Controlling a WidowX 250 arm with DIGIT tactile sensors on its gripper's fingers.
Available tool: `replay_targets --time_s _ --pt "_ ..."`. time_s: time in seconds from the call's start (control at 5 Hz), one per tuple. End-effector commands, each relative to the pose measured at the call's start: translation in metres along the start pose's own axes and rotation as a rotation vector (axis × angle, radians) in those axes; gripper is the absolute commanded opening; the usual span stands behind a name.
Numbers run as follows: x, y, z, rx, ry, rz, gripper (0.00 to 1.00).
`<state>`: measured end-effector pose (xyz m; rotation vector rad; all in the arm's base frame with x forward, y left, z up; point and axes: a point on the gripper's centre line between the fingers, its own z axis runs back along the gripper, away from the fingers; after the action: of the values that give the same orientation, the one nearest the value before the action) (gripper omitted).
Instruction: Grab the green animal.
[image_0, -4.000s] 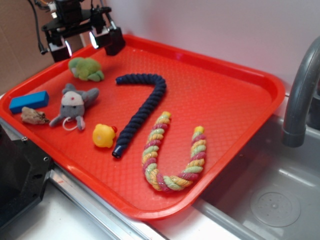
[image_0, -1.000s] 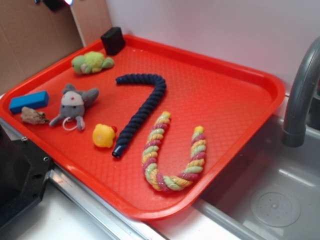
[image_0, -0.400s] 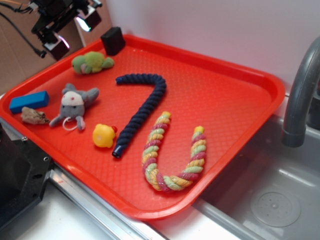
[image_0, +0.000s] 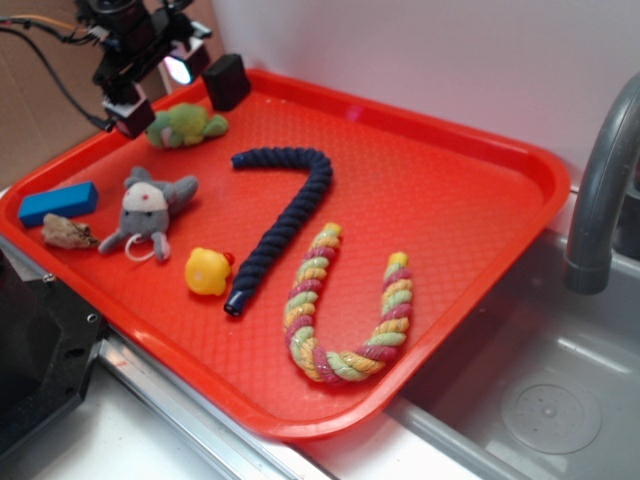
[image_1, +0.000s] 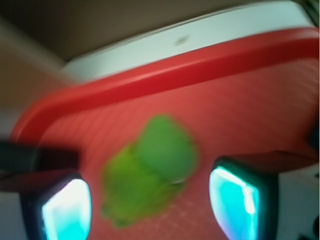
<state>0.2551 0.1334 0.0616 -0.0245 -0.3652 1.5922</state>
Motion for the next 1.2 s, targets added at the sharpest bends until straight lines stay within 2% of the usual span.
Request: replay_targets --time_s 0.0,0.2,0.6,0.8,1.0 --pt "-0.005 0.011 0.056 0.039 -0.015 -0.535 1.0" --pt "-0.008 0.039 0.074 0.185 0.023 -0.834 1.0" --pt "-0.008 0.039 0.074 0.185 0.023 -0.834 1.0" --pt "0.013 0.017 0.052 -0.091 0.121 -1.023 1.0" --pt "0.035 0.01 0.024 -0.185 0.15 -1.256 1.0"
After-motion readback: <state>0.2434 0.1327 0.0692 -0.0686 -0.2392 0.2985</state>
